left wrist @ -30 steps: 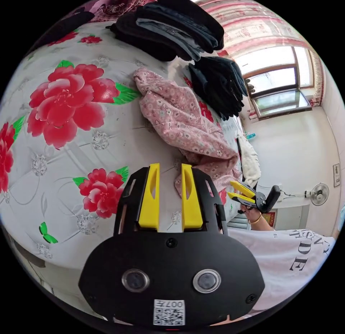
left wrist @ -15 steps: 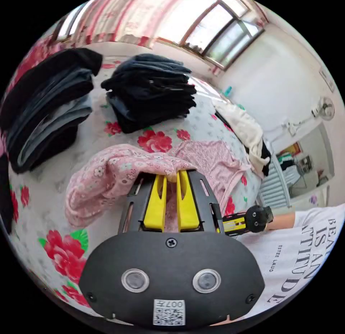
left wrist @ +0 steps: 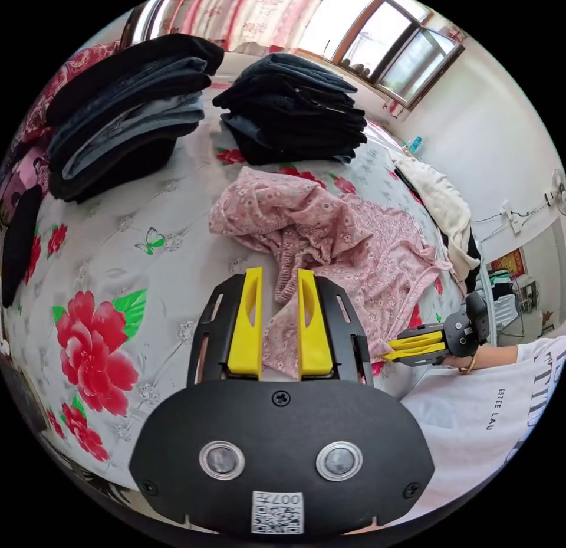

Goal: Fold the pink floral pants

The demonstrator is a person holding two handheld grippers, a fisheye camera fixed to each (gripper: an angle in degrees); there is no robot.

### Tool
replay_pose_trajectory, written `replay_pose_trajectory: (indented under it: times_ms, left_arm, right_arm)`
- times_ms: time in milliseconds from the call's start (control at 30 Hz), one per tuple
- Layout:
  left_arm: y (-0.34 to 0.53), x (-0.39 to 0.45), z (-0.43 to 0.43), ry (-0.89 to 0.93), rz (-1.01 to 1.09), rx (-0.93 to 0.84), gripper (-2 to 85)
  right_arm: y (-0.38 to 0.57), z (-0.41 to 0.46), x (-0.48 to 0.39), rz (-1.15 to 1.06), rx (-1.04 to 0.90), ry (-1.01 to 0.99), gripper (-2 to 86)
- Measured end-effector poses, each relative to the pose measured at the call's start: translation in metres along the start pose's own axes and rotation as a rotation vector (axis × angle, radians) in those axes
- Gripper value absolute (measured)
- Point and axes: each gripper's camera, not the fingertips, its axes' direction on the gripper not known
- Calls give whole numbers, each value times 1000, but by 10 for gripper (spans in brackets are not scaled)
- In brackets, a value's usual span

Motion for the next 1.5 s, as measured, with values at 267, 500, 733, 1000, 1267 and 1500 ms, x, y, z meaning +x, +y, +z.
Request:
replay_pose_trajectory:
  times_ms: [267,500,733,1000,1267,1500]
  left_arm:
    - [-43,2,72,26,37,-221,92]
    - [10,-78,-37,219,-120,-32,41]
    - [202,-177,-184,100,-462,65,16]
    - [325,-232,-250,192,-818,310,-1]
    - [258,-258,-275,322,-830,443,-9]
    - [89,-267,-355,468,-641,776,-9]
  right_arm:
    - [-11,-38,6,-58,-63,69,6]
    - [18,-91,31,13,8,36,14]
    - [102,-212,132,345,325,-153,38]
    - [308,-375,337,1261,762,-64,68]
    - [329,-440,449,1446,566,-123,29]
    - [264,-600,459,1113,767,-185,-1]
